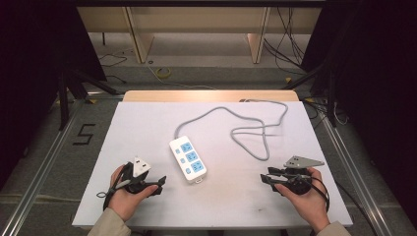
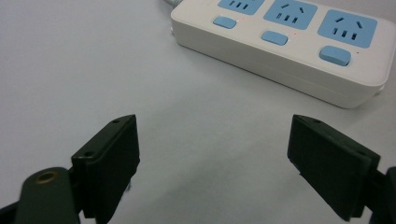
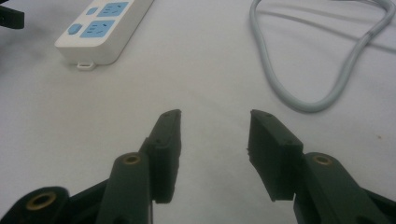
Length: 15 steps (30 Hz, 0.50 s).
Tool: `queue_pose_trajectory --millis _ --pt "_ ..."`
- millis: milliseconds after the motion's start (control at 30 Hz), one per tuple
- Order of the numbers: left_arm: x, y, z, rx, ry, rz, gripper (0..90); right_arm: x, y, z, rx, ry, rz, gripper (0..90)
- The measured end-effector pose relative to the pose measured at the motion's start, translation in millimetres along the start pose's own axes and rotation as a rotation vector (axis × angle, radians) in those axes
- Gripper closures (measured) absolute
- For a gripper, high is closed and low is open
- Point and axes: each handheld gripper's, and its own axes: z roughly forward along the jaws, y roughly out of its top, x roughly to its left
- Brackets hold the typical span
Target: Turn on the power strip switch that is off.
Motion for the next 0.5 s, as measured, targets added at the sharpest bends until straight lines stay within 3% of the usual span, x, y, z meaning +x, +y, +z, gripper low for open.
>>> queue_pose_trajectory --millis 67,400,500 --pt "-0.4 0.0 0.2 0.001 0.002 0.001 16.6 0.6 0.7 -0.3 0.005 0.001 -0.001 58.2" --pt "-0.9 -0.2 -0.3 0.003 0.004 0.008 17.5 5.3 7.9 -4.7 0.090 -0.025 -0.015 85.6" --pt "-0.7 -0.2 -0.3 0.004 0.006 0.009 17.7 4.8 8.8 -5.3 0.103 -0.034 -0.021 89.1"
